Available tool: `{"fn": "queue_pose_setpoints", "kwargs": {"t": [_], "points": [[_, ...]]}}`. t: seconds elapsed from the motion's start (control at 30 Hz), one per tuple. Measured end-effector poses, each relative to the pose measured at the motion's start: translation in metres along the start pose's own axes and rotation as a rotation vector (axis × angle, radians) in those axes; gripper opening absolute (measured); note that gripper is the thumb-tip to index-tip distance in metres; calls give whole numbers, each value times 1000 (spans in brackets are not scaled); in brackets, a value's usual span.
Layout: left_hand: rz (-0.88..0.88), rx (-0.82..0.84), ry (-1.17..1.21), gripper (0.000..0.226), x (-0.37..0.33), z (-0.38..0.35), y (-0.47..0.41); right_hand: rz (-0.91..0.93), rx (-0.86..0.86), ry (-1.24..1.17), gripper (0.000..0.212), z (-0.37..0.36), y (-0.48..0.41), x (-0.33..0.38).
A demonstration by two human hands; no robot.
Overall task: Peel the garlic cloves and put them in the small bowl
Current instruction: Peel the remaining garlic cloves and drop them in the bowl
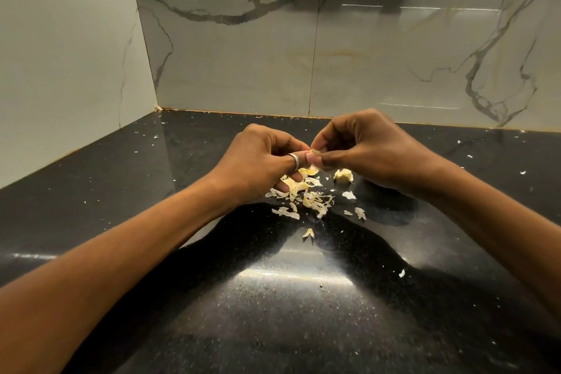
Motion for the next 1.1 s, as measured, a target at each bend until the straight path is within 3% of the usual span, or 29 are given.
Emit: {"fn": "queue_pose_setpoints", "kwargs": {"t": [0.23,0.53,1.1], "points": [[7,-30,-3,12,6,-4,-1,-91,-1,-334,15,-12,0,-7],[24,1,-4,9,5,-1,-2,-139,21,-556,15,-13,0,-5],[111,-9,231,15,1,-1,2,-173,-14,-514,17,-17,2,-2]]}}
Point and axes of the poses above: each hand's wrist, its own y-axis away from the middle knuckle, its own z-axis out of the back of the hand, x = y × z, the point moved 2 cm from there along -y, towards the middle knuckle, and after that the axes turned 8 degrees about x, right-handed, at the moved point
